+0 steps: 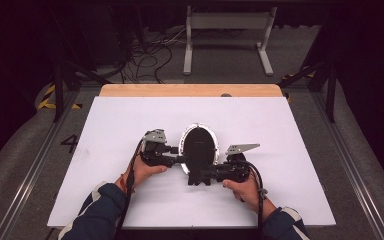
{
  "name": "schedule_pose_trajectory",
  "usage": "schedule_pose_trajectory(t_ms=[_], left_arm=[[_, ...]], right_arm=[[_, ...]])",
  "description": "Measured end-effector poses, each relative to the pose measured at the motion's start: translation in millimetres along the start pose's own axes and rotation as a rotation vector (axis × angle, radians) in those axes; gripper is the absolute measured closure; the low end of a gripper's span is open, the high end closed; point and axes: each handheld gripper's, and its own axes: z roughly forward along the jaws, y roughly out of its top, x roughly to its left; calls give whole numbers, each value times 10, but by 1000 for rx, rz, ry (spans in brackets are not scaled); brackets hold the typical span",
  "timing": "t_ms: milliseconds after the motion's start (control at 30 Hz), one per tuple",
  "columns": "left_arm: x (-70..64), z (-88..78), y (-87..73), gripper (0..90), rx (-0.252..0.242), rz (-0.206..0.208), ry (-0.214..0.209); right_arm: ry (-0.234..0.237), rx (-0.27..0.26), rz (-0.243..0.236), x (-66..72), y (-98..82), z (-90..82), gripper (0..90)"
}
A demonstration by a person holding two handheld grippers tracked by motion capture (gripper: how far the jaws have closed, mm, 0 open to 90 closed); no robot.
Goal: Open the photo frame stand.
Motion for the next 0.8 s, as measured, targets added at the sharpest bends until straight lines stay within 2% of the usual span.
schedule_pose_trajectory(t_ms=[100,133,200,267,333,400,533,800], left_arm=[[-22,-1,38,582,-6,35,11],[-22,-1,38,590,-6,35,11],[-71,-6,66,597,-14,75,41],[-88,-8,69,599,-17,81,44],[-132,-17,76,601,-28,132,69],[-166,-26,74,610,-41,152,74],[-200,-33,69,649,-44,164,30],[-248,52,53,618,-2,166,9]], right_arm=[[-19,-5,-18,13,13,-10,659],[-20,-6,-23,19,21,-20,662],[-24,-7,-37,36,39,-41,663],[-29,-5,-42,48,51,-54,673],[-34,-4,-47,54,57,-61,682],[-40,-4,-54,68,63,-70,697],[-52,-15,-62,97,77,-92,723],[-69,-16,-60,97,70,-93,734]])
